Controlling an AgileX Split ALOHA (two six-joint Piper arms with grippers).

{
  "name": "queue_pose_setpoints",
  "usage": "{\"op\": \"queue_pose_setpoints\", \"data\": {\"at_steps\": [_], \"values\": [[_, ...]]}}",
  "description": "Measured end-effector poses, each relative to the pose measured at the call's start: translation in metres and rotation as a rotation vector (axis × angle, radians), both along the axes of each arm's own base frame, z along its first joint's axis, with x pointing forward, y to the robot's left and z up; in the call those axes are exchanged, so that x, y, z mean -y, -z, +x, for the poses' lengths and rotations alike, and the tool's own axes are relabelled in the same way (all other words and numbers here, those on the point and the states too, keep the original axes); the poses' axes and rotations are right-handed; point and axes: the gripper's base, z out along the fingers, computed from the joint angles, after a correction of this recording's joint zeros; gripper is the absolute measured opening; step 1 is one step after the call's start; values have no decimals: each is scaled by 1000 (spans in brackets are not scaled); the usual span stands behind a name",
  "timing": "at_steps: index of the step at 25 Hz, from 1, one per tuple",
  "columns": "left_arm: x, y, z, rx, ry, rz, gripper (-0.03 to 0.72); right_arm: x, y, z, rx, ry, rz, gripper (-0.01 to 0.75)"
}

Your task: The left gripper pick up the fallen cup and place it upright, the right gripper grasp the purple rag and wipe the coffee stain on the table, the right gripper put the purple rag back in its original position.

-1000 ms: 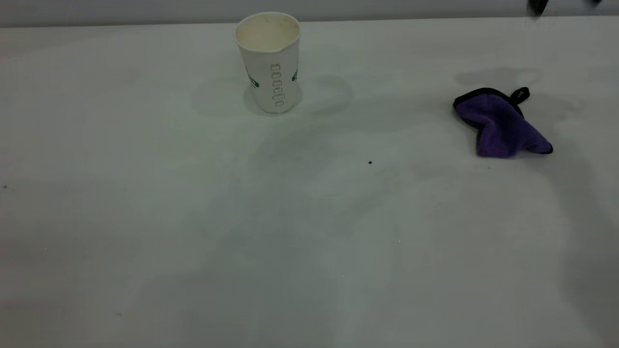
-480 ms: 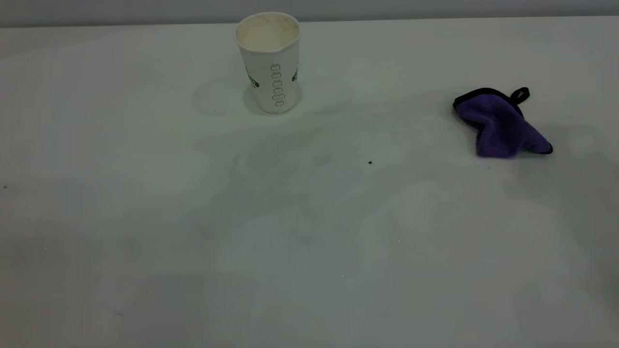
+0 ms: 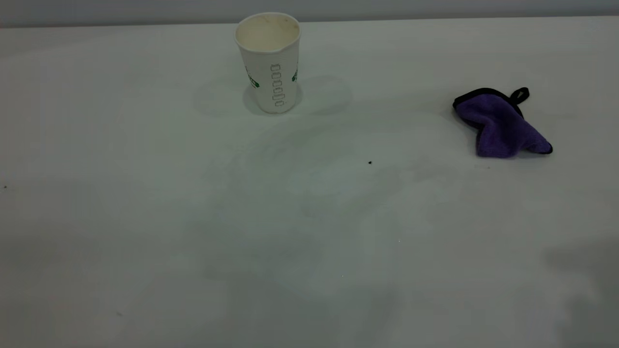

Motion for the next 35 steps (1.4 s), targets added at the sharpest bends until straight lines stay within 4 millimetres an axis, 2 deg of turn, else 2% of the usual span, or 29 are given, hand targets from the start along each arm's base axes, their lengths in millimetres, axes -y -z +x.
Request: {"op": "queue_pose_setpoints", "data": {"at_steps": [5, 13, 27, 35], "values": [[0, 0, 0, 0, 0, 0, 419, 3, 33, -37, -44, 0, 5, 699], [0, 0, 0, 0, 0, 0, 419, 9, 49, -82, 62, -18, -14, 689], [0, 0, 0, 0, 0, 0, 419, 16, 36, -135, 410, 68, -6, 670], [0, 0, 0, 0, 0, 0, 419, 17, 35, -164, 588, 88, -5, 654]]}}
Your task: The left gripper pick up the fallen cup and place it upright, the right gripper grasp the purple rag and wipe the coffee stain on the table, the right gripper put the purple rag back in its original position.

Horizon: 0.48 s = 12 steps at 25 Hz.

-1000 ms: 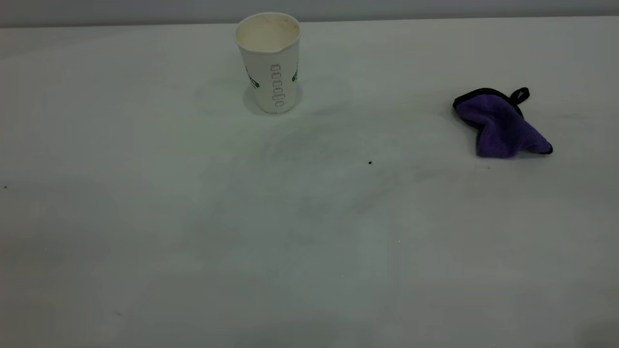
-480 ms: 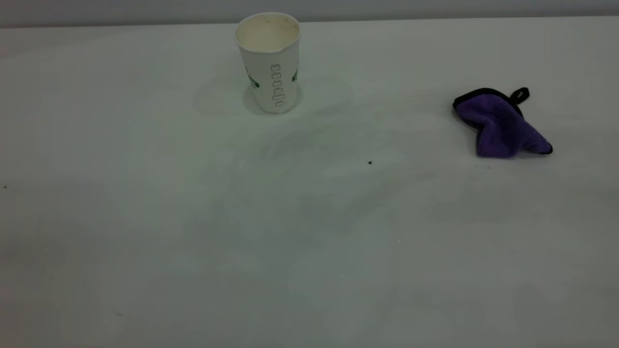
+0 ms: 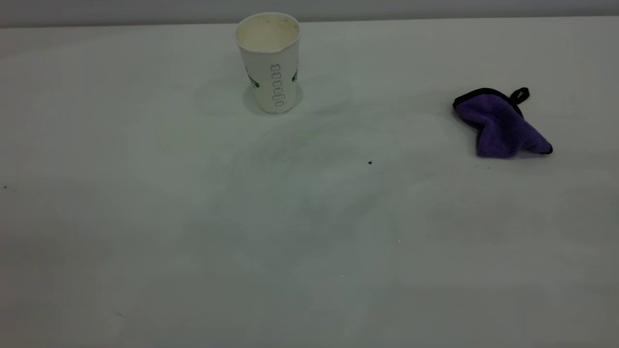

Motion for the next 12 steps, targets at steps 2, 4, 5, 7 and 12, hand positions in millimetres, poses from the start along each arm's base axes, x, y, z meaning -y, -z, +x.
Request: {"op": "queue_pose_setpoints", "data": {"at_steps": [2, 4, 5, 7, 12], "values": [[0, 0, 0, 0, 0, 0, 419, 0, 1, -6, 32, -1, -2, 648], [0, 0, 0, 0, 0, 0, 419, 0, 1, -9, 50, -2, -4, 642], [0, 0, 0, 0, 0, 0, 419, 0, 1, -9, 53, -6, -10, 640], [0, 0, 0, 0, 0, 0, 419, 0, 1, -9, 53, -14, -23, 634], [0, 0, 0, 0, 0, 0, 419, 0, 2, -8, 54, -36, -58, 620]]}}
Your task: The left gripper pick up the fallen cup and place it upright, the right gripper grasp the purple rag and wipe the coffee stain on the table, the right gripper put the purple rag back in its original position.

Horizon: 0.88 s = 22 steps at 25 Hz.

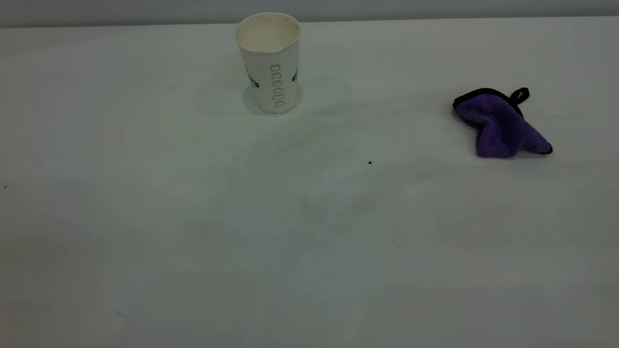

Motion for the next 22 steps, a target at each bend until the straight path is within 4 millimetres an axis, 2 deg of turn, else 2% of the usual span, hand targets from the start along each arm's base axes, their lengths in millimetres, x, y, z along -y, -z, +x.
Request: {"op": "queue_pose_setpoints", "data": {"at_steps": [7, 22], "values": [[0, 0, 0, 0, 0, 0, 419, -2, 25, 14, -37, -18, 22, 610], [0, 0, 0, 0, 0, 0, 419, -3, 25, 11, -9, -22, 23, 592]]}}
